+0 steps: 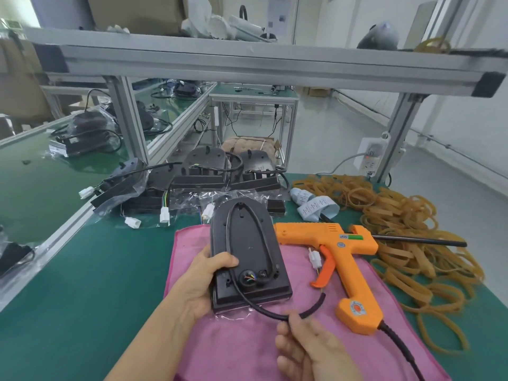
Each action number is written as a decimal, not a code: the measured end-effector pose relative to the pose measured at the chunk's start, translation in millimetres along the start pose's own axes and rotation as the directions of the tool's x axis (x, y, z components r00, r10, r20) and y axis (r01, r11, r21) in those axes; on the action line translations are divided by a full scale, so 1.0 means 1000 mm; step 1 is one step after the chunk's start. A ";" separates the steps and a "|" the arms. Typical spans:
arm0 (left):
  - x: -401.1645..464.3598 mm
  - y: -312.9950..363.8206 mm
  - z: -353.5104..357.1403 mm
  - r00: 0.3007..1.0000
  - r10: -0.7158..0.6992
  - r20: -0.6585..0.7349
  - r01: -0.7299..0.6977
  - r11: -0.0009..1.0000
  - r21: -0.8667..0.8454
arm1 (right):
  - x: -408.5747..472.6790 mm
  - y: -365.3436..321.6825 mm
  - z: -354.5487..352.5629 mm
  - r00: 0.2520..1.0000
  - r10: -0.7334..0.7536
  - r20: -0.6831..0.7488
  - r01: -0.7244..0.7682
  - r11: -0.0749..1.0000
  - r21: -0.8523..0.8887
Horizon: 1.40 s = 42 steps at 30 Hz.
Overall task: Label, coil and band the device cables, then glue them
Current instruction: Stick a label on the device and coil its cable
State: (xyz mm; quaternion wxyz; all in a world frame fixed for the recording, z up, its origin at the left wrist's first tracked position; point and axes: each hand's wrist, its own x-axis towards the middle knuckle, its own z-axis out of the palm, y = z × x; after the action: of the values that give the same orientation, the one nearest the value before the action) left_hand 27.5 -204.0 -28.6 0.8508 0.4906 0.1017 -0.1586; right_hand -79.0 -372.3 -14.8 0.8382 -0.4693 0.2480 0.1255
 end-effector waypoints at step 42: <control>-0.004 -0.005 0.007 0.992 0.045 0.116 -0.058 0.993 0.104 | 0.042 -0.056 0.017 0.782 -0.420 0.461 0.584 0.235 -0.777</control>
State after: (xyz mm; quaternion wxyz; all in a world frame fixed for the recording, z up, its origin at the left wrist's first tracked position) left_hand 22.1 -211.4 -28.0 0.8314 0.5283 0.0318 -0.1694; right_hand -14.0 -388.4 10.9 0.4667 -0.8800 -0.0881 -0.0035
